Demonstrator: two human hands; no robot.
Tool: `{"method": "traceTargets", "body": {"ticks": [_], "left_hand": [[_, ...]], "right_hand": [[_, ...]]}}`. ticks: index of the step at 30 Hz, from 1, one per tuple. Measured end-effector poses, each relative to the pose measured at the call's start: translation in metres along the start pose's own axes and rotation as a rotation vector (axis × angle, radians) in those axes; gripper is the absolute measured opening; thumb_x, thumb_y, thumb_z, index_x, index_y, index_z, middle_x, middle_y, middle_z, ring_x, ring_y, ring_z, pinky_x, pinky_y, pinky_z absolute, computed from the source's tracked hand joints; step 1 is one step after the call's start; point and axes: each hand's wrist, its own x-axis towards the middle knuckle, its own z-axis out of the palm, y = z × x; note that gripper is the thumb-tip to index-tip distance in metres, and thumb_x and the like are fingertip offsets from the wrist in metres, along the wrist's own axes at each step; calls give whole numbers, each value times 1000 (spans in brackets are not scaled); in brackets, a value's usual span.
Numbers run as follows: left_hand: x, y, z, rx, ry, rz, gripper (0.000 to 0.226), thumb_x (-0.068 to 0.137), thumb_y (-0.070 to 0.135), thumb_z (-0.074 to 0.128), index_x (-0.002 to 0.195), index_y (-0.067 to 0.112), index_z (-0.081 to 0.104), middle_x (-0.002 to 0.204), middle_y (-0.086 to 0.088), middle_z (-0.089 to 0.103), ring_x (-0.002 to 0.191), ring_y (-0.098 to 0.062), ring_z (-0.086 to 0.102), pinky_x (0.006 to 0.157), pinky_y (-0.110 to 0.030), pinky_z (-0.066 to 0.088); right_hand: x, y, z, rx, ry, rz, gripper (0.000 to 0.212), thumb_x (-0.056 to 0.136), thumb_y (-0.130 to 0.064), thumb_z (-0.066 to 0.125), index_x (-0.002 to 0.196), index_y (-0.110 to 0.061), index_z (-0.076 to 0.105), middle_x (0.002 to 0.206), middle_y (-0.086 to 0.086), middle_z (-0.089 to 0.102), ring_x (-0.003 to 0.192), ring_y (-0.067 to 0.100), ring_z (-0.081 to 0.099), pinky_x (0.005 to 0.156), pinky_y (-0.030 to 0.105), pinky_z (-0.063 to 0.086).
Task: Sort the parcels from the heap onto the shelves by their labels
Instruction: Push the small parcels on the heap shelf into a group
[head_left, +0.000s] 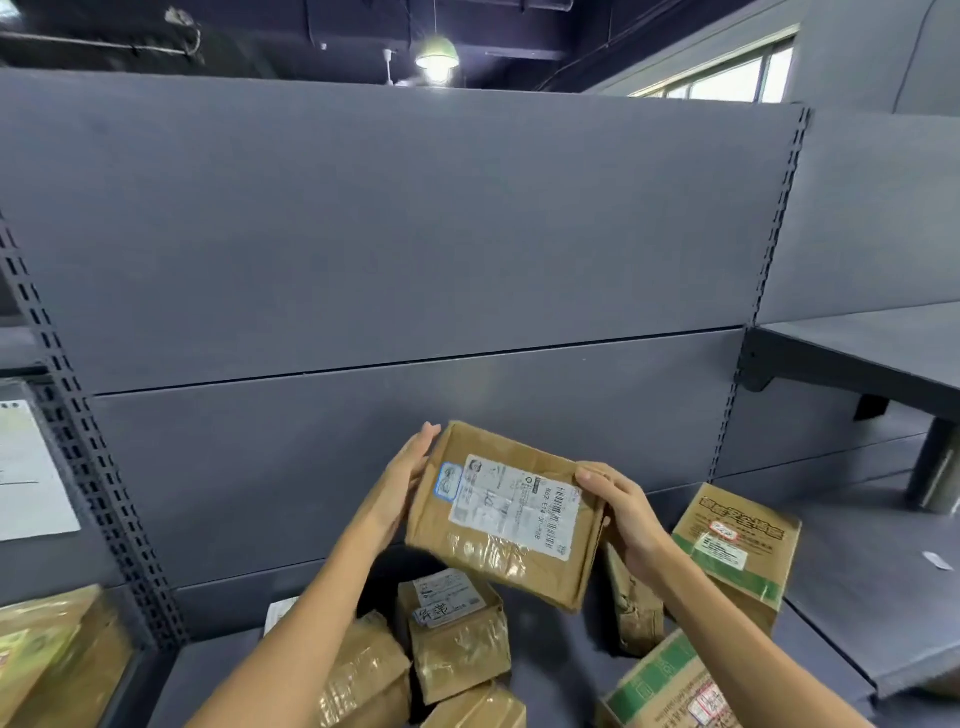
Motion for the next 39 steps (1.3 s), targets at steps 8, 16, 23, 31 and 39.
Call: {"method": "traceTargets", "body": {"ticks": [8,16,23,31,39], "left_hand": [[-6,13,0,150,-57,72,62,71,59,65,116,17,73,104,-9,77,92,-22,73,77,-25,56],[-21,-5,16,-354,463,40,27,91,35,68,91,9,77,88,-13,77,82,-28,71,76,-38,56],[-32,-2,50,-538,395,124,51,98,53,48,132,18,62,118,-9,73,109,-28,70,85,-42,55],[-24,28,8,-101,-4,196,85,76,64,69,150,37,39,137,4,63,127,-20,59,107,-51,46],[-21,36,8,-116,33,234,99,65,52,75,153,35,33,130,0,68,122,-23,63,95,-42,53]], "right_hand": [[9,-34,8,-191,-95,-19,39,87,-38,71,120,-18,64,110,15,73,100,30,72,91,43,57],[-4,-9,17,-16,158,-56,73,78,-81,51,132,-32,54,129,-6,64,116,14,61,107,43,45],[-18,-10,69,142,-83,-160,73,80,-66,56,146,-50,30,130,-16,65,114,13,68,76,43,60],[-8,-46,60,160,-75,-55,47,102,-45,43,132,-12,60,124,13,71,107,28,72,92,43,57],[-7,-51,63,120,-110,-23,56,98,-52,43,128,-9,62,121,14,72,109,32,70,96,45,55]]}}
